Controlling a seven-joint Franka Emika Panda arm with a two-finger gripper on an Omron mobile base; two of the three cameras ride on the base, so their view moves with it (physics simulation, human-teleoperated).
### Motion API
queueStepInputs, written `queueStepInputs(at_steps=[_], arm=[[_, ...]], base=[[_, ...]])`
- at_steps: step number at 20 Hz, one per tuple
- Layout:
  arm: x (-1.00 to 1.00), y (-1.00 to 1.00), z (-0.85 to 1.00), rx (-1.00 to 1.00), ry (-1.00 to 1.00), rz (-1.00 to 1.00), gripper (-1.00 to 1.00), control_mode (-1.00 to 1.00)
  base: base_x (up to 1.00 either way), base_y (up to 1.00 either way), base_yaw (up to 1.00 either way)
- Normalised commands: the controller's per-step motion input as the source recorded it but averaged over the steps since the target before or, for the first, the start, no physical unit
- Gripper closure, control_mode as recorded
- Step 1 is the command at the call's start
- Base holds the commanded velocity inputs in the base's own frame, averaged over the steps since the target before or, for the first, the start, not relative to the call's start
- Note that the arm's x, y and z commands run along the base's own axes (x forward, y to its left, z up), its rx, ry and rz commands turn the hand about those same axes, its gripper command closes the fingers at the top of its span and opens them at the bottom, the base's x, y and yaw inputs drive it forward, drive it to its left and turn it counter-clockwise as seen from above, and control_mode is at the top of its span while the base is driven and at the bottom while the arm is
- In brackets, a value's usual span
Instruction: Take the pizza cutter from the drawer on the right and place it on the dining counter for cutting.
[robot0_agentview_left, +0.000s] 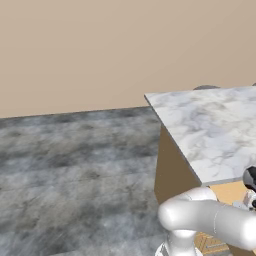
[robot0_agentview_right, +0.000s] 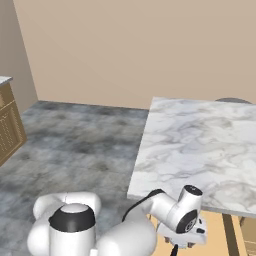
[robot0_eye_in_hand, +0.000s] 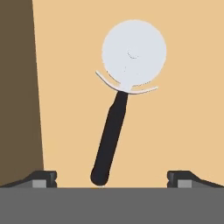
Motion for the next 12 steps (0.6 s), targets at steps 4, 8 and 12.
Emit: queueStepInputs(at_steps=[4,8,12], arm=[[0.12,0.00,-0.40,0.00,0.00,-0.02,-1.00,-1.00],[0.12,0.00,-0.35,0.00,0.00,0.00,-1.00,-1.00],[0.04,0.00,-0.26,0.00,0.00,0.00,-1.00,-1.00]], base=[[0.00,0.00,0.00],[0.00,0.00,0.00],[0.00,0.00,0.00]])
